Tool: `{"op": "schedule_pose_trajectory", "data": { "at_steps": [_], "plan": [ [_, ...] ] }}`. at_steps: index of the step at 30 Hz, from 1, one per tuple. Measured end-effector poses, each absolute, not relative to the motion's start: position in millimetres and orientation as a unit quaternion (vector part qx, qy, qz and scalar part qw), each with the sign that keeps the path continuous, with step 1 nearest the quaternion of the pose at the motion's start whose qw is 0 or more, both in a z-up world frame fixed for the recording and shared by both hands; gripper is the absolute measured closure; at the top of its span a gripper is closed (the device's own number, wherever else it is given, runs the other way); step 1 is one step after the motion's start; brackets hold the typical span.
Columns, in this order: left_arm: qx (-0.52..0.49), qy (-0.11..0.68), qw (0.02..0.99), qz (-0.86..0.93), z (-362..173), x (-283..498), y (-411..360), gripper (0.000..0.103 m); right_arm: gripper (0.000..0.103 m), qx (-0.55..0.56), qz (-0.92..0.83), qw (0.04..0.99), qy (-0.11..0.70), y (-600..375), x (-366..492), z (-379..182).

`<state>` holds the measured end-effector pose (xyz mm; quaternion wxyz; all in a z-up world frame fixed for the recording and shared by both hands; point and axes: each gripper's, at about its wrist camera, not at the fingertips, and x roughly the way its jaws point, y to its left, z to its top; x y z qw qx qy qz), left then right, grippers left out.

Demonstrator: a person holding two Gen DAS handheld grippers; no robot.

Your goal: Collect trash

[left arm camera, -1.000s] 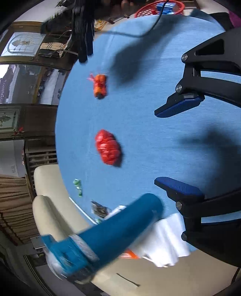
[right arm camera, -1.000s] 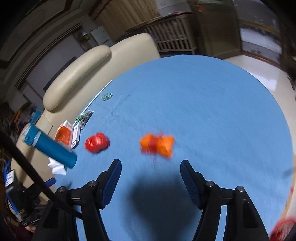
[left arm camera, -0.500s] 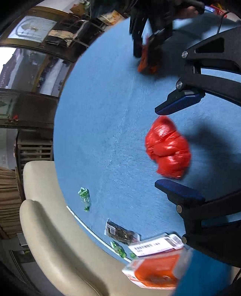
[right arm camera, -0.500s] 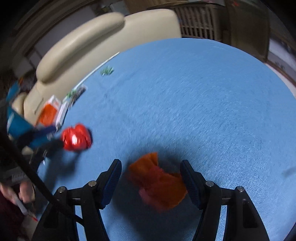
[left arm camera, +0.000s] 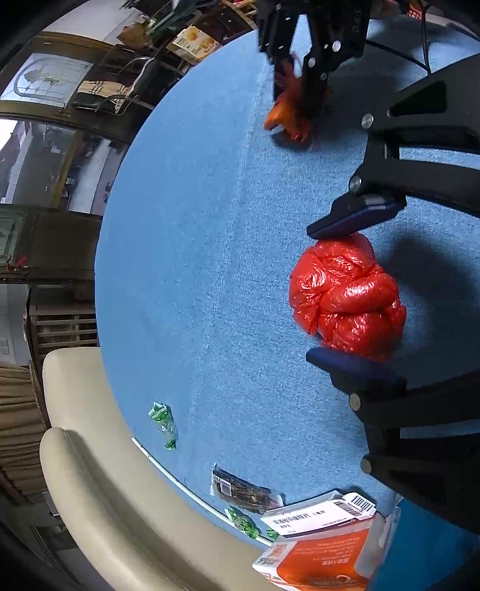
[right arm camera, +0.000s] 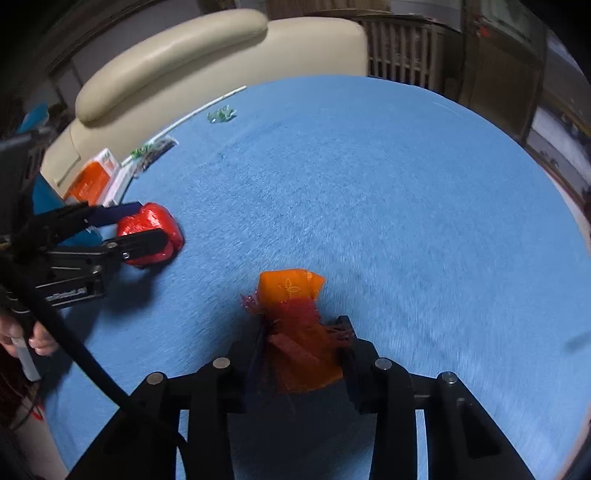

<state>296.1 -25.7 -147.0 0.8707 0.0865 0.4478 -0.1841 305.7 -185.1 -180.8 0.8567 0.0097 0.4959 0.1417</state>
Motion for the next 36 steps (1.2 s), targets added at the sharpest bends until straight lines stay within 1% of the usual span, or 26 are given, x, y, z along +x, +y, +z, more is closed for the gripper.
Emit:
{"op": "schedule_pose_trajectory", "data": {
  "at_steps": [6,9,15,24,32,36],
  "plan": [
    [0.066,0.445,0.874,-0.182,-143.2,274.9,-18.9,0.051,0.064,0.081,0.138,0.860,0.485,-208.6,256.5,-170.0],
    [0.060,0.438,0.878,-0.186,-135.9,255.6,-17.6,0.051,0.064,0.103,0.132,0.864,0.475,-220.0,226.0,-161.9],
    [0.059,0.408,0.889,-0.198,-104.9,200.9,-26.7,0.051,0.064,0.146,0.121,0.878,0.439,-248.4,161.0,-135.5],
    [0.070,0.350,0.905,-0.233,-46.2,121.9,-53.1,0.051,0.064,0.160,0.092,0.909,0.372,-279.2,66.9,-82.7],
    [0.079,0.312,0.904,-0.279,-10.0,65.6,-78.1,0.051,0.064,0.169,0.051,0.925,0.337,-306.9,3.6,-58.1],
    [0.082,0.300,0.902,-0.300,1.6,50.0,-88.7,0.051,0.064,0.170,0.035,0.931,0.322,-316.6,-17.3,-48.6]
  ]
}}
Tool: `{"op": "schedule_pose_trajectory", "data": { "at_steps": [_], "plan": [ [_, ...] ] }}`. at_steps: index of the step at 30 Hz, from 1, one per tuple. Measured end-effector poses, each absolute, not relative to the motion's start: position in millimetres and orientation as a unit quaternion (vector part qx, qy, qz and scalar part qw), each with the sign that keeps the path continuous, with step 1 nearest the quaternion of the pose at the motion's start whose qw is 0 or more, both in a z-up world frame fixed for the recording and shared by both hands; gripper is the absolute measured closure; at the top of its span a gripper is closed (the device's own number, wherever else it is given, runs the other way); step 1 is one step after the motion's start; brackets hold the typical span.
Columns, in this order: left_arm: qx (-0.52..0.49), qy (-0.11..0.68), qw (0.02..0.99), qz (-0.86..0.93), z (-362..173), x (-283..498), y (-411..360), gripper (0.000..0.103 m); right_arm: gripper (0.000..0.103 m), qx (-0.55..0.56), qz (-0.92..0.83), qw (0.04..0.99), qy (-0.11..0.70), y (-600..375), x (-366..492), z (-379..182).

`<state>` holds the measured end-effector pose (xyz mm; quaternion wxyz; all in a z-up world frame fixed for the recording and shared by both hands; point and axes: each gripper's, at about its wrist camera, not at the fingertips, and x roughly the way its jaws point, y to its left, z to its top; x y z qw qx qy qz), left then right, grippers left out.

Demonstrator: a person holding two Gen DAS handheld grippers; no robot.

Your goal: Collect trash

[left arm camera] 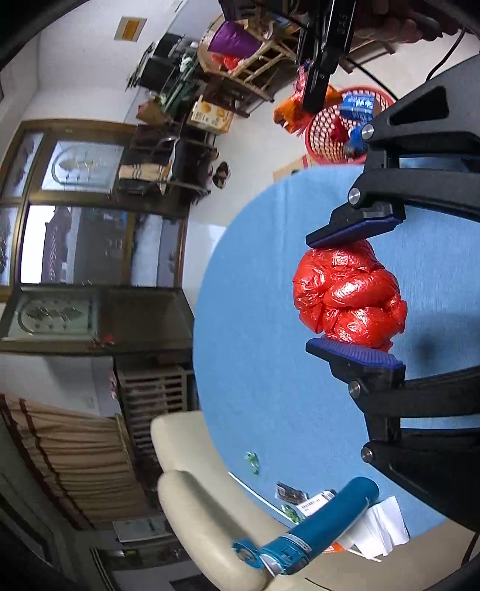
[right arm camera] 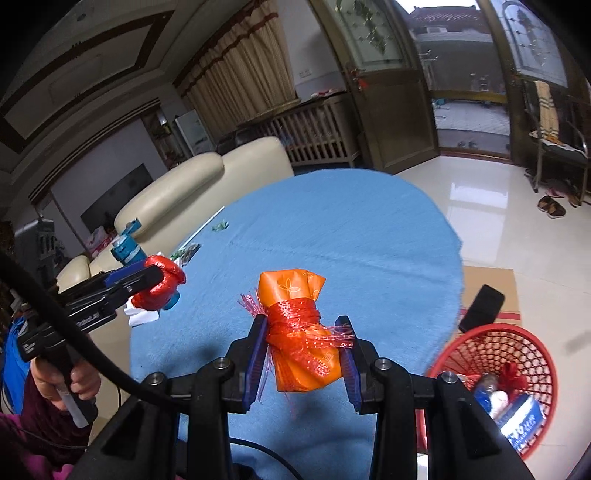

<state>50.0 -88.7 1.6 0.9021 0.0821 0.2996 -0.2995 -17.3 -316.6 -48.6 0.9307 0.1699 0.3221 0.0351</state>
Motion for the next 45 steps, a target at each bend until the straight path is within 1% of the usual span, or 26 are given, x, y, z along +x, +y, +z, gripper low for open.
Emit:
{"op": "schedule_pose_trajectory", "data": {
  "at_steps": [8,20,45],
  "plan": [
    [0.100,0.287,0.902,-0.308,12.9,30.7,-109.1,0.051,0.064,0.189,0.011,0.939,0.287,-342.3,-48.9,-28.7],
    [0.135,0.265,0.907,-0.298,21.0,6.5,-139.1,0.051,0.064,0.204,-0.009,0.944,0.259,-366.6,-78.8,-15.3],
    [0.192,0.242,0.904,-0.296,20.3,-16.5,-167.9,0.051,0.064,0.231,-0.036,0.941,0.244,-398.8,-115.1,-14.4]
  ]
}}
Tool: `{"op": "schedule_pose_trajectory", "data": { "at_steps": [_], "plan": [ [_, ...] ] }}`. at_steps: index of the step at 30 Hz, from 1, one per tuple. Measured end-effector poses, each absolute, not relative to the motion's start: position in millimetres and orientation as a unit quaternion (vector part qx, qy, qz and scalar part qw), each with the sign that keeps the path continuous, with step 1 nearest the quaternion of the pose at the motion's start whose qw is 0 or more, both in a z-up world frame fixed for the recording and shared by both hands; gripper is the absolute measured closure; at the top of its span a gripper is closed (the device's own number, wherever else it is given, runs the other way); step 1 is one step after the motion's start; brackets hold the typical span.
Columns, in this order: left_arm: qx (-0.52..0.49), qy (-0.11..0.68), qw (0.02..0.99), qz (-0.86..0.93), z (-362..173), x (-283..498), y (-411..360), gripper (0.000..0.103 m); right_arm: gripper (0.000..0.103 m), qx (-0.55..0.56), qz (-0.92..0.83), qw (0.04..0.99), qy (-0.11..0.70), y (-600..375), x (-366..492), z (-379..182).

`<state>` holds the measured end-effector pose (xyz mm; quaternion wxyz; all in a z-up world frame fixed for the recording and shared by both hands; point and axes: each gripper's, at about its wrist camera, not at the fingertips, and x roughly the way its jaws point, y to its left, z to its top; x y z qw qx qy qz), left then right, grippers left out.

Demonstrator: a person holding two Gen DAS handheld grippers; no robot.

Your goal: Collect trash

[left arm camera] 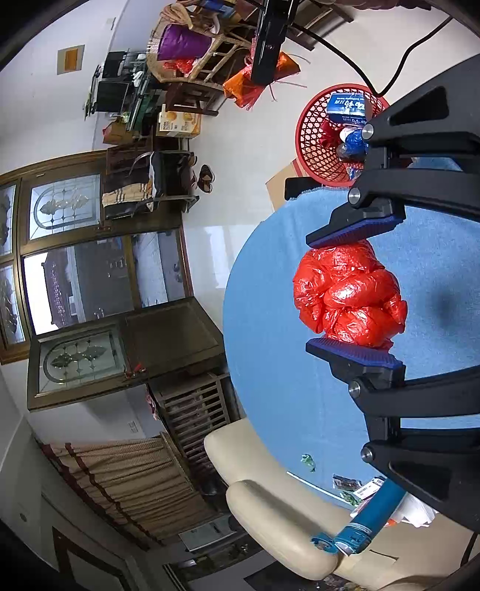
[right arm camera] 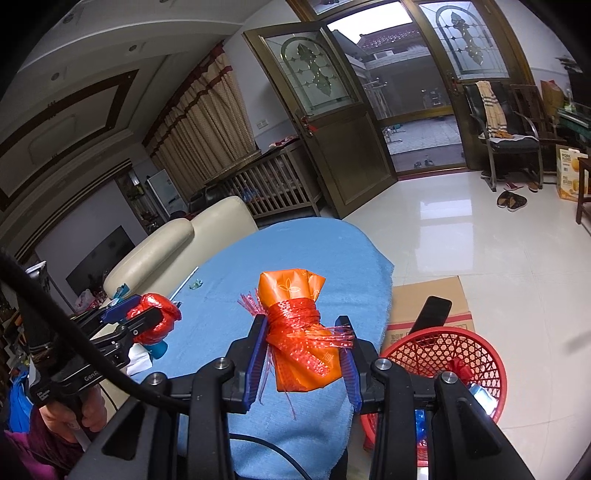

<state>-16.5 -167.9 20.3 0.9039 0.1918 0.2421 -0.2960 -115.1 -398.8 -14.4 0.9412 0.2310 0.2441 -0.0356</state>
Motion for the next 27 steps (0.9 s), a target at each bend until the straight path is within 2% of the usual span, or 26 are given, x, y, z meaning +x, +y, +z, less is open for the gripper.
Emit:
{"op": "schedule_pose_trajectory", "data": {
  "at_steps": [27],
  "plan": [
    [0.245,0.226,0.887,-0.318,19.2,-33.0,-209.0,0.051,0.064,0.268,-0.065,0.931,0.238,-419.2,-143.1,-13.6]
  ]
}}
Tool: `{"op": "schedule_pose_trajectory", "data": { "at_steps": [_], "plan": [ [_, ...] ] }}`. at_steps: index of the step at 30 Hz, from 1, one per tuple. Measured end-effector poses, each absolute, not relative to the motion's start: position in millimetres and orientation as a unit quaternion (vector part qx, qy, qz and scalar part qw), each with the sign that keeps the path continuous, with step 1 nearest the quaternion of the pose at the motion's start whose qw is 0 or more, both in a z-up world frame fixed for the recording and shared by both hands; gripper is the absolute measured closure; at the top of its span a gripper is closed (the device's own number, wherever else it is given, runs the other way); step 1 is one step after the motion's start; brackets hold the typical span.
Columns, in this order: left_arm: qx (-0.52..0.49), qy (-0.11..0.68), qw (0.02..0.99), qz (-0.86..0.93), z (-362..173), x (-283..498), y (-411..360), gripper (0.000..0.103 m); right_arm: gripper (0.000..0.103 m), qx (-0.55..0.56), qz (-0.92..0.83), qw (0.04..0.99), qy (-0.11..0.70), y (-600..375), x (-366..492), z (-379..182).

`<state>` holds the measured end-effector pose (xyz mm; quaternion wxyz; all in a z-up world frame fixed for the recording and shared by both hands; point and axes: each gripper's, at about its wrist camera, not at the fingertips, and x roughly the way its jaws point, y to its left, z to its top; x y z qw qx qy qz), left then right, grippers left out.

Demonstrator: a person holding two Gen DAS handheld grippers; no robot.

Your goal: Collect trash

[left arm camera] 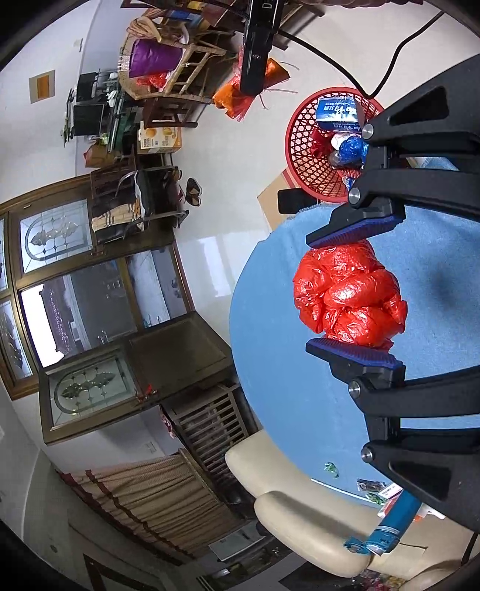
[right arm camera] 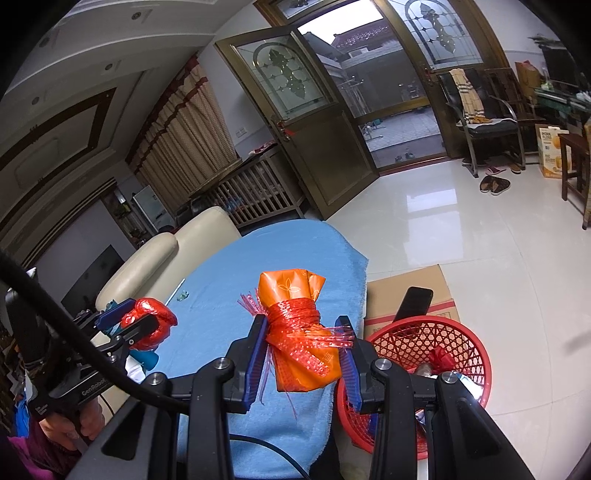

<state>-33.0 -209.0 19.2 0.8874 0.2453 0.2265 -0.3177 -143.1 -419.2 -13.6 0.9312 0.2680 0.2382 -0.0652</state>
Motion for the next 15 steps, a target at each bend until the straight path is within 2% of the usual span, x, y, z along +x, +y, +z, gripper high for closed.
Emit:
{"op": "schedule_pose_trajectory", "data": {
  "at_steps": [15],
  "plan": [
    [0.274,0.218,0.876,-0.330,13.4,-41.0,-236.2,0.051,0.064,0.294,-0.080,0.924,0.233,-431.9,-151.0,-20.6]
  ]
}}
